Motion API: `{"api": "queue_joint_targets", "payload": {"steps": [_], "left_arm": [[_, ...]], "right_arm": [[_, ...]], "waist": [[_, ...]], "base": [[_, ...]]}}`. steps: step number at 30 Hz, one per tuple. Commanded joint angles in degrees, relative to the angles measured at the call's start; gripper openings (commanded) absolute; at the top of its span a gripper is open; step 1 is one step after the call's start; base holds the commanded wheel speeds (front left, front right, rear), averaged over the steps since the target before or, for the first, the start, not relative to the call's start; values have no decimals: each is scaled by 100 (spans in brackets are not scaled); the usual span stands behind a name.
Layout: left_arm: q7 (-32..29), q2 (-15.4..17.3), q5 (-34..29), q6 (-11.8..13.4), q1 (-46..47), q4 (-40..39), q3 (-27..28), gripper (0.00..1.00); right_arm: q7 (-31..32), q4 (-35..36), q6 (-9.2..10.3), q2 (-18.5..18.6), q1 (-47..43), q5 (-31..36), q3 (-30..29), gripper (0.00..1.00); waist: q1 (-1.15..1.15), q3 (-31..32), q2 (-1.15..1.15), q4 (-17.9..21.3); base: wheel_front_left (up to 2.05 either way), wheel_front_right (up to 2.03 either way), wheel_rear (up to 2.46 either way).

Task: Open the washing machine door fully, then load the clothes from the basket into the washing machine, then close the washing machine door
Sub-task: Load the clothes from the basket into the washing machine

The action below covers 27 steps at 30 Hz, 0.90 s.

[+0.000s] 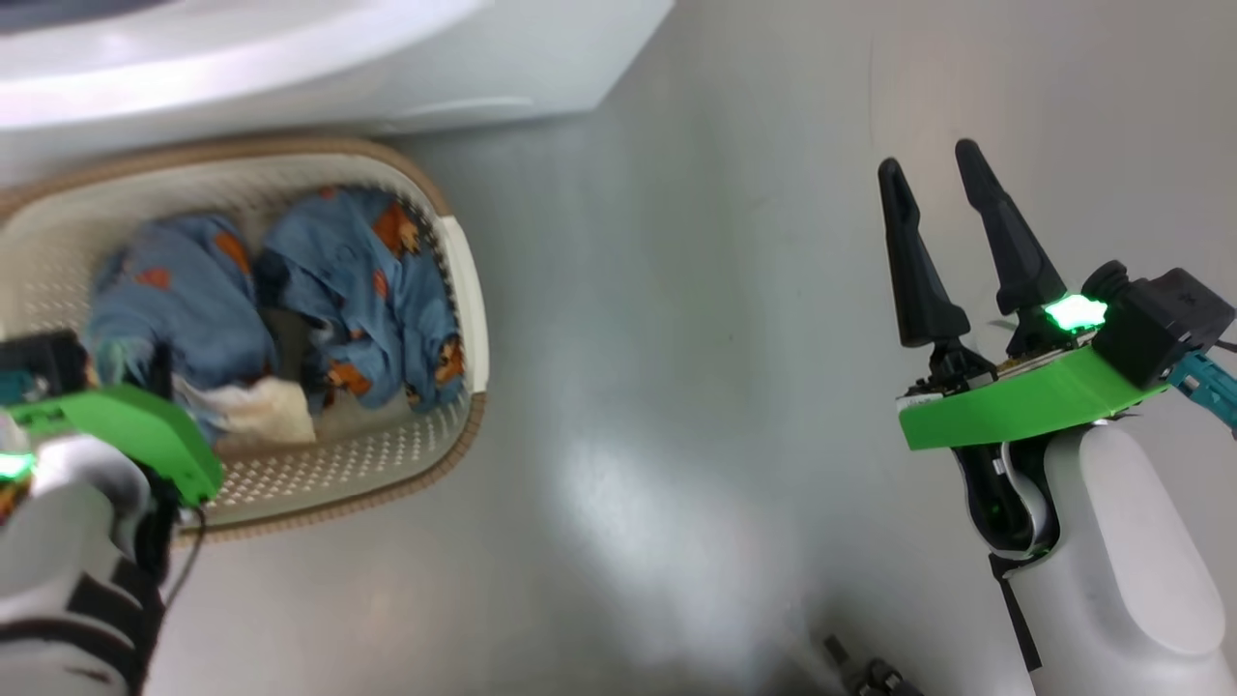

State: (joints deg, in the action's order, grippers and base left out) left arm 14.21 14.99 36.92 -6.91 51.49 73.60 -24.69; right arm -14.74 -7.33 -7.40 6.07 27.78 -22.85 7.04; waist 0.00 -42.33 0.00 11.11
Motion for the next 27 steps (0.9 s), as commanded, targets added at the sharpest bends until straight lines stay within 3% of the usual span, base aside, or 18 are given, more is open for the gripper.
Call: {"api": "queue_joint_targets", "payload": {"steps": [1,9,18,27], "left_arm": [[71,187,40,-15,-301,-90,163,0],[77,87,-197,54,-1130,-1229,774,0],[78,-211,-987,48,-2217,-2451,1691,0],[78,-489,-1718,-14,-2842,-3326,2246,0]], "right_arm": [[-26,78,-9,41,-290,8,89,100],[-26,-108,-9,149,-700,-61,69,100],[-26,-265,-9,296,-1159,-139,45,100],[-26,-342,-9,383,-1478,-182,0,100]], "waist": [[0,420,0,-176],[0,1339,0,-420],[0,2265,0,-543],[0,2826,0,-625]], "base": [[0,0,0],[0,0,0],[0,0,0],[0,0,0]]}}
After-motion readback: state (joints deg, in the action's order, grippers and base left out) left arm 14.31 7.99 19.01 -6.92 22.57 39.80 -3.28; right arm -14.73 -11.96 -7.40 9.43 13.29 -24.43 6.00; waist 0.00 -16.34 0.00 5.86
